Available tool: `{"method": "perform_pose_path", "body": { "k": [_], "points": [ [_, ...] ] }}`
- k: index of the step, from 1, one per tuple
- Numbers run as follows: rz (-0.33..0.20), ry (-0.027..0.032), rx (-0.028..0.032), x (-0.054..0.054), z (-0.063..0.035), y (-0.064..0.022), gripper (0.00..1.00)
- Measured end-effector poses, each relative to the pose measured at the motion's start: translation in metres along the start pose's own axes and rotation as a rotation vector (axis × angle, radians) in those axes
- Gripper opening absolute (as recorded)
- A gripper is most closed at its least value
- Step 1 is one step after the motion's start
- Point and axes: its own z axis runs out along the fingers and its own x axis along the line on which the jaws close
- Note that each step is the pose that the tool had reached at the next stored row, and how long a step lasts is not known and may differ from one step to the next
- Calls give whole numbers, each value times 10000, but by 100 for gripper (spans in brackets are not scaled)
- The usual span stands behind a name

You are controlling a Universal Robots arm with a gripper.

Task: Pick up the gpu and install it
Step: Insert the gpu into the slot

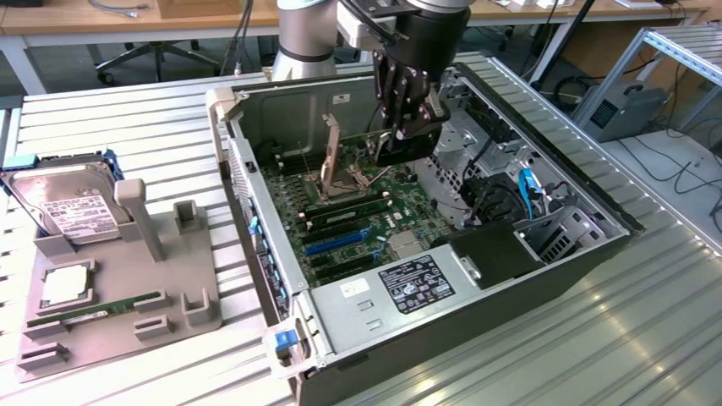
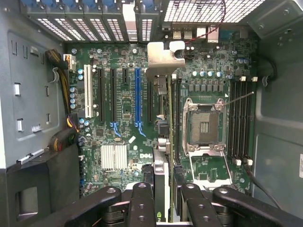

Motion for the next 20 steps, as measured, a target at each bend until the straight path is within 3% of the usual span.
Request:
{"method": "perform_pose_path", "body": {
  "k": [20],
  "points": [
    [-1,0,0,26,42,5,27]
  ]
}}
